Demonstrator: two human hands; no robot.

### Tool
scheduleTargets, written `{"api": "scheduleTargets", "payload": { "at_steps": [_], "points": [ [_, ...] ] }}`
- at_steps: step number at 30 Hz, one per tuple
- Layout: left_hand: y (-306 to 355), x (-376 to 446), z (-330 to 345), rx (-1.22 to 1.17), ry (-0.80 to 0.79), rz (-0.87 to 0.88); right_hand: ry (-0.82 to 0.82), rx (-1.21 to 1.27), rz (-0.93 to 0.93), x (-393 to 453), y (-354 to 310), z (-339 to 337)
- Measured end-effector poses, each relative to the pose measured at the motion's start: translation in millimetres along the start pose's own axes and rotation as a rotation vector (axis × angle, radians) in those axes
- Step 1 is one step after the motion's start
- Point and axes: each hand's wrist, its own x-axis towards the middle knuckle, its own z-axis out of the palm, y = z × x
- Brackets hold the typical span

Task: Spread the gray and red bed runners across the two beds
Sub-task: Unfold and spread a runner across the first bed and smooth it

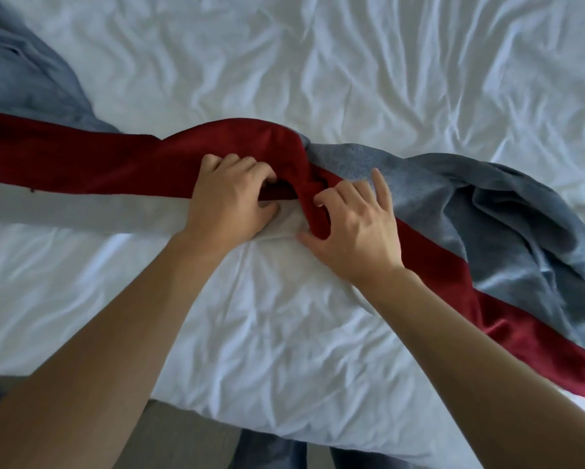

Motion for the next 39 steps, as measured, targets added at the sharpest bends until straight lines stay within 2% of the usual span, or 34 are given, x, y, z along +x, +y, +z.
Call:
{"api": "scheduleTargets", "payload": {
  "at_steps": [5,11,16,21,25,28,31,35,39],
  "points": [
    [-2.9,-16.1,6.4,0.051,0.011,0.032,0.122,-0.053,0.066,-12.0,9.1,4.5],
    [-5.9,-31.7,5.8,-0.025,0.161,0.152,0.162,-0.076,0.073,-35.9,14.0,-0.2],
    [-3.8,-87.1,0.4,-0.049,0.118,0.187,0.098,-0.063,0.082,-65.5,-0.8,1.2],
    [-0.8,-148.9,1.0,0.001,0.057,0.162,0.031,-0.093,0.011,-112.1,-17.6,15.4],
    [8.4,-179.0,1.4,0.051,0.04,0.088,0.062,-0.093,-0.037,-145.6,-31.7,18.0],
    [16.2,-184.1,3.2,0.106,0.085,0.062,0.121,-0.076,-0.146,-153.1,-44.7,18.1],
    [17.0,-184.2,2.2,0.145,0.12,0.05,0.114,-0.096,-0.178,-147.9,-58.0,19.7],
    [3.3,-175.5,1.0,0.176,0.092,0.06,-0.015,-0.228,-0.14,-137.8,-68.0,33.9],
    [-5.4,-161.2,11.1,0.164,0.045,0.207,0.004,-0.289,-0.046,-125.1,-63.6,48.2]
  ]
}}
